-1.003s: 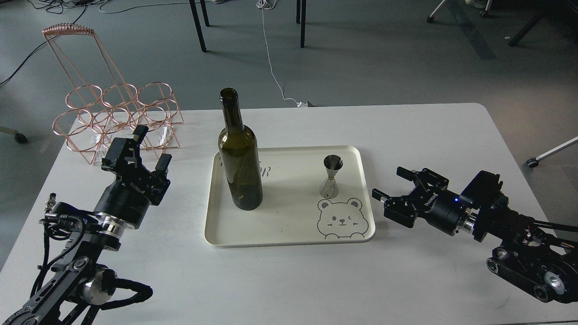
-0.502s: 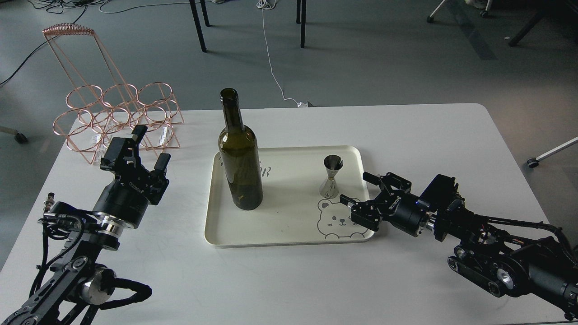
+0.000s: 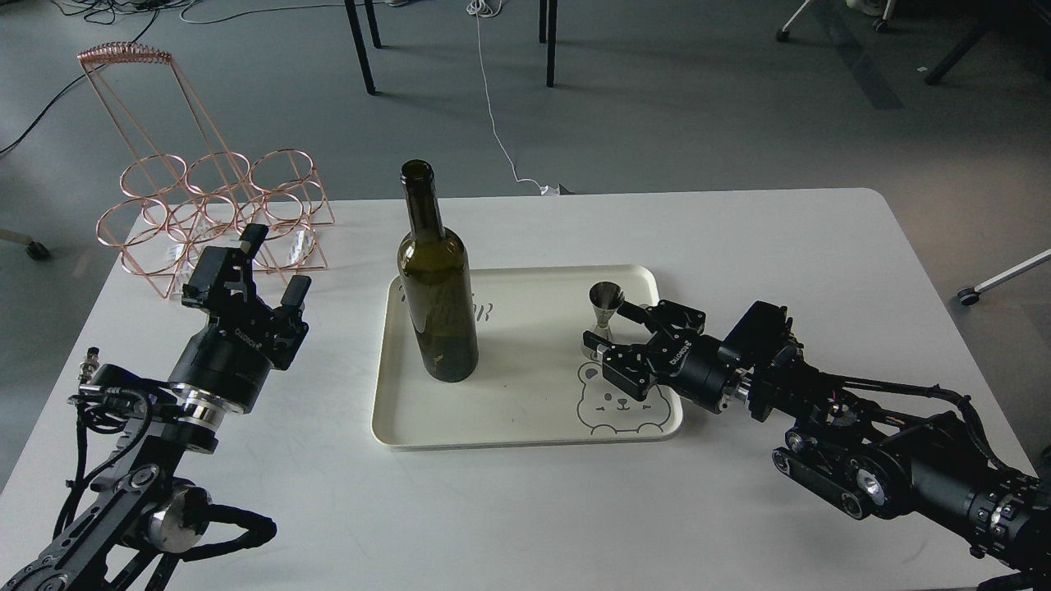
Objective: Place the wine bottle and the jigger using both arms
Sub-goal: 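Close the right gripper around the metal jigger, then lift the jigger with the right gripper and carry it off the tray outward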
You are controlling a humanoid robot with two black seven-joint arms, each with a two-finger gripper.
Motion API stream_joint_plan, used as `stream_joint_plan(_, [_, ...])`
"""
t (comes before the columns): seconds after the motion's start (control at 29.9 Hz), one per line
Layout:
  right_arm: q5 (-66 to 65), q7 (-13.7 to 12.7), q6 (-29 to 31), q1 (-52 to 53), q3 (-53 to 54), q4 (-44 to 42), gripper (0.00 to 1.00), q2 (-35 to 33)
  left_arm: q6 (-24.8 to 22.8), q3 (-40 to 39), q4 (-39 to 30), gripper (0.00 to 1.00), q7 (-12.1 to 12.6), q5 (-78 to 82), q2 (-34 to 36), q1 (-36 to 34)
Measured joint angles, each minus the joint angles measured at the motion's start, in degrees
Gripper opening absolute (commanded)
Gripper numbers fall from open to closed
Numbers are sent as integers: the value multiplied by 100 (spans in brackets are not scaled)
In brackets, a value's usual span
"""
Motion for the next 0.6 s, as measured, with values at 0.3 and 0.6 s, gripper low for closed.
stream_joint_plan(0.3, [-5, 0, 0, 109, -163, -257, 27, 164, 1, -4, -1, 98, 1, -4, 0, -3])
stream_joint_plan(0.6, [76, 1, 0, 124, -106, -191, 24, 151, 6, -8, -6, 98, -8, -9, 1, -4])
